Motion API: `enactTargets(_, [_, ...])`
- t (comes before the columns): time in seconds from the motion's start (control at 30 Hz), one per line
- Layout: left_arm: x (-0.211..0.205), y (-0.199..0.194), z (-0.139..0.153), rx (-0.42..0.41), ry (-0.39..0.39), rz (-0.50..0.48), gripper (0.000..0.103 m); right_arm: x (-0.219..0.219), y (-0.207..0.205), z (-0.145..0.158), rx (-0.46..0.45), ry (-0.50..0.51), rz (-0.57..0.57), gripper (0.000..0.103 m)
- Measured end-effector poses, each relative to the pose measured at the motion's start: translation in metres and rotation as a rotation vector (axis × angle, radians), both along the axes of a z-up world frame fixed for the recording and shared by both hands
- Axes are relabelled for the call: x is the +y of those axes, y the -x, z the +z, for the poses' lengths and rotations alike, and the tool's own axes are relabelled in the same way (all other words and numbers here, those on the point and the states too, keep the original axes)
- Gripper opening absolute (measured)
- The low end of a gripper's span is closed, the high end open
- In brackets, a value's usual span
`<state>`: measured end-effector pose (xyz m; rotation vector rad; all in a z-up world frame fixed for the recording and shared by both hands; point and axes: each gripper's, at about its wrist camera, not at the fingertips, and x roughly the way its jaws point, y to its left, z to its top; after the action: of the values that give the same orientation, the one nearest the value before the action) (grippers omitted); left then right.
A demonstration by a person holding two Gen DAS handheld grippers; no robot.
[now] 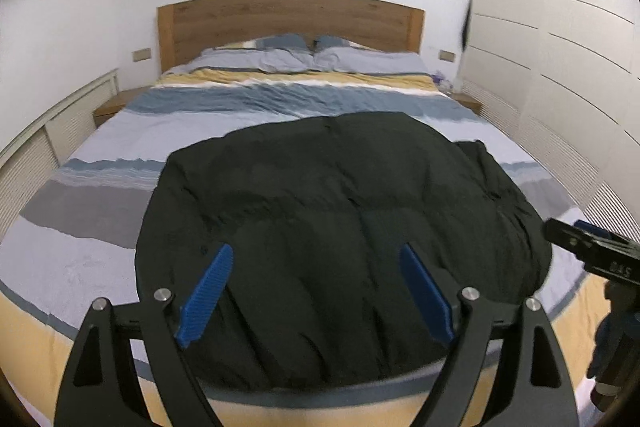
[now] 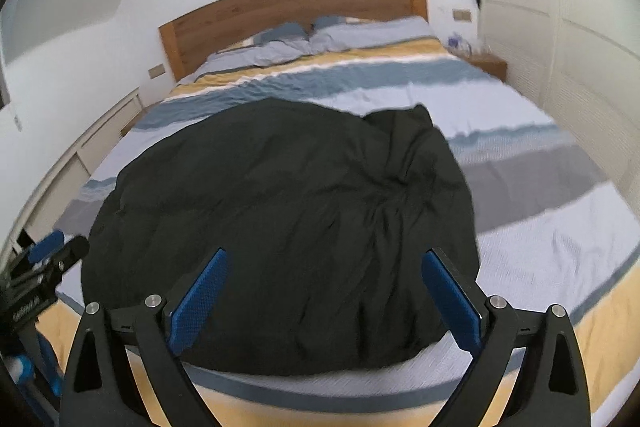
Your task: Fold large clothes
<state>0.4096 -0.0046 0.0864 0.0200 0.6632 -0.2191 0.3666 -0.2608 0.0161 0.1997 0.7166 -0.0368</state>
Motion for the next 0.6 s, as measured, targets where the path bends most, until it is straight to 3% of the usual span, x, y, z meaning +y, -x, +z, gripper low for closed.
enactTargets(0.17, [0.002,0.004,-0.002,0.053,-0.069,0.026,0.085,0.015,0.01,0.009,0.029,0.012,-0.041,0.102])
enactTargets(0.4, [0.011,0.016,-0.004,0.091,-0.11,0.065,0.085,0.034,0.023,0.022,0.063,0.035,-0.027,0.102])
enactTargets(0.6, [0.015,0.026,-0.002,0.123,-0.118,0.072,0.085,0.046,0.036,0.015,0.082,0.047,0.003,0.102])
